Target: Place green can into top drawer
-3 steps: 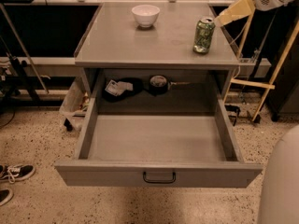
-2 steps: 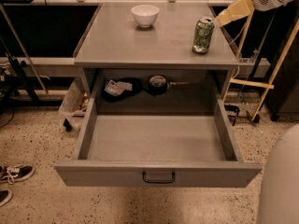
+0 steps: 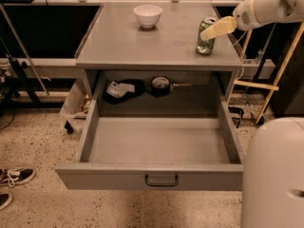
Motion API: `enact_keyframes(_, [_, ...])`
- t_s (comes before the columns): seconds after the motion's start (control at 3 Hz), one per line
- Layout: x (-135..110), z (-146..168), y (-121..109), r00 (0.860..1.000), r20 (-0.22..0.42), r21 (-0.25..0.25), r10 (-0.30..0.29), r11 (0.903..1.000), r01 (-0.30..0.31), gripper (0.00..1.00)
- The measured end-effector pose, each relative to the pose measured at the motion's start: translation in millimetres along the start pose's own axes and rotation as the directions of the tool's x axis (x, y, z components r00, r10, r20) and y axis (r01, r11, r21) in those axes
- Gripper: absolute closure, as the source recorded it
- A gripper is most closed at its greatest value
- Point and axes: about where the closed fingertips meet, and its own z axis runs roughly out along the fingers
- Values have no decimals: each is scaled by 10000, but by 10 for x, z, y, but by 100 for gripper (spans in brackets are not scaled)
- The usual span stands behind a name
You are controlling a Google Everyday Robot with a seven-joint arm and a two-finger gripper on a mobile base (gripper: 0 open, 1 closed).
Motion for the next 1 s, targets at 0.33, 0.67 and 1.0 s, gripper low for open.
enact_keyframes(0.33, [37,499,85,9969,307,-802,719,9944,-692,0])
enact_keyframes(0.67, [92,872,178,9898,425,-1377,1360,9820,-1290,0])
enact_keyframes(1.0, [108,929,181,9887,449,-1431,1432,9804,-1355,0])
